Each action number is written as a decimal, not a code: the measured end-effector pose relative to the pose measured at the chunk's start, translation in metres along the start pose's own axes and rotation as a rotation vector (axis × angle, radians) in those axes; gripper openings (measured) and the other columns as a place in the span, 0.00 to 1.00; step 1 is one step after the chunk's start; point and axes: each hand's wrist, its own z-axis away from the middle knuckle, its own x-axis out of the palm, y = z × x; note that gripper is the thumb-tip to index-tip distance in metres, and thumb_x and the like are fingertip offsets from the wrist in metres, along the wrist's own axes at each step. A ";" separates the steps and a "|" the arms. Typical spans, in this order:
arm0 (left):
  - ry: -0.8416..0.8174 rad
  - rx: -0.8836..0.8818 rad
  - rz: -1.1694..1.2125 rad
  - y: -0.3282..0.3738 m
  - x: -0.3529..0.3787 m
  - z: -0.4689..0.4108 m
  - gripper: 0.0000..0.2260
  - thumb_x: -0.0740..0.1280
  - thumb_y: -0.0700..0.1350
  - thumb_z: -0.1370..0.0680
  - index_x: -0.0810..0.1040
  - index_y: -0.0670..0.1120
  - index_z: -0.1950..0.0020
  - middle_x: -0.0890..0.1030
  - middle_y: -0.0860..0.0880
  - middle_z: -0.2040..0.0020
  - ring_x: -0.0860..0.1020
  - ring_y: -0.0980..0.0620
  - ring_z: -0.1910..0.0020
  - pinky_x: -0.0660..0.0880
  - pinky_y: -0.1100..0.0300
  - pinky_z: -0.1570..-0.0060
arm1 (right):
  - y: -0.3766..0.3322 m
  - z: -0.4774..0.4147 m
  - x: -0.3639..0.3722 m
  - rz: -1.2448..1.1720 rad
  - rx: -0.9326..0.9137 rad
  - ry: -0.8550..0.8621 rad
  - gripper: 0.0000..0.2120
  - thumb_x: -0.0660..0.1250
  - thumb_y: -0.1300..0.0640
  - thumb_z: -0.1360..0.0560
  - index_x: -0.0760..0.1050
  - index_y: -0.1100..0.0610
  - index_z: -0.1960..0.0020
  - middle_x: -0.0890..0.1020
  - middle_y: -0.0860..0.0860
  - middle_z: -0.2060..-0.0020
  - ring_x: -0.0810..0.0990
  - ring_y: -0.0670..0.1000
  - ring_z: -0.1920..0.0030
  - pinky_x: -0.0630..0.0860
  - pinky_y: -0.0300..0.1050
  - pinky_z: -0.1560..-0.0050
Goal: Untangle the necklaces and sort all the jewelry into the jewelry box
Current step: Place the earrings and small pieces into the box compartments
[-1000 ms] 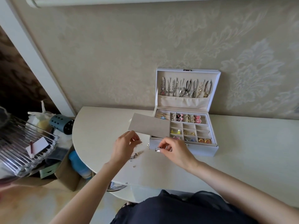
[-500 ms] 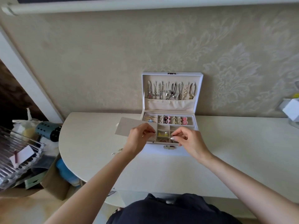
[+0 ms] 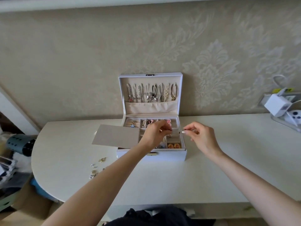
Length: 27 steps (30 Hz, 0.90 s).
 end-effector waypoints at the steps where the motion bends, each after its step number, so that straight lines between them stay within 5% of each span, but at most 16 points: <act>1: 0.001 0.003 0.001 0.001 0.004 -0.003 0.03 0.70 0.37 0.27 0.80 0.38 0.54 0.83 0.44 0.56 0.78 0.54 0.60 0.74 0.69 0.57 | 0.001 0.000 -0.001 -0.004 0.002 0.004 0.09 0.73 0.61 0.30 0.78 0.49 0.63 0.81 0.46 0.67 0.74 0.41 0.72 0.72 0.40 0.63; 4: -0.023 -0.007 -0.038 0.000 0.014 -0.008 0.03 0.70 0.38 0.26 0.80 0.39 0.54 0.83 0.45 0.55 0.77 0.55 0.59 0.72 0.74 0.59 | 0.002 0.000 -0.002 -0.001 -0.007 0.005 0.11 0.73 0.61 0.31 0.76 0.46 0.65 0.81 0.43 0.68 0.74 0.41 0.71 0.71 0.38 0.64; 9: -0.053 -0.015 -0.241 -0.011 0.024 -0.010 0.03 0.71 0.42 0.26 0.83 0.45 0.54 0.81 0.49 0.53 0.75 0.52 0.53 0.75 0.55 0.55 | 0.004 -0.001 0.004 0.054 -0.027 -0.029 0.06 0.73 0.61 0.30 0.79 0.51 0.62 0.78 0.40 0.70 0.74 0.40 0.71 0.69 0.36 0.66; 13: -0.027 0.009 -0.363 -0.013 0.024 -0.007 0.05 0.70 0.43 0.26 0.84 0.48 0.52 0.76 0.50 0.51 0.69 0.55 0.51 0.66 0.62 0.62 | 0.004 -0.003 0.011 0.188 -0.053 -0.053 0.02 0.73 0.59 0.30 0.80 0.53 0.59 0.79 0.40 0.67 0.74 0.42 0.69 0.71 0.40 0.63; 20: 0.053 -0.015 -0.329 -0.019 0.013 0.004 0.05 0.69 0.38 0.25 0.82 0.45 0.52 0.77 0.48 0.52 0.74 0.49 0.51 0.75 0.54 0.60 | 0.001 -0.003 0.023 0.352 -0.061 -0.135 0.02 0.71 0.56 0.28 0.81 0.54 0.57 0.73 0.44 0.59 0.70 0.44 0.64 0.63 0.39 0.61; 27: 0.120 -0.016 -0.318 -0.027 0.002 0.015 0.05 0.69 0.37 0.26 0.82 0.45 0.54 0.75 0.52 0.55 0.74 0.51 0.55 0.73 0.58 0.62 | -0.005 -0.004 0.028 0.549 -0.085 -0.209 0.05 0.69 0.54 0.26 0.81 0.53 0.52 0.72 0.46 0.54 0.75 0.49 0.57 0.69 0.42 0.58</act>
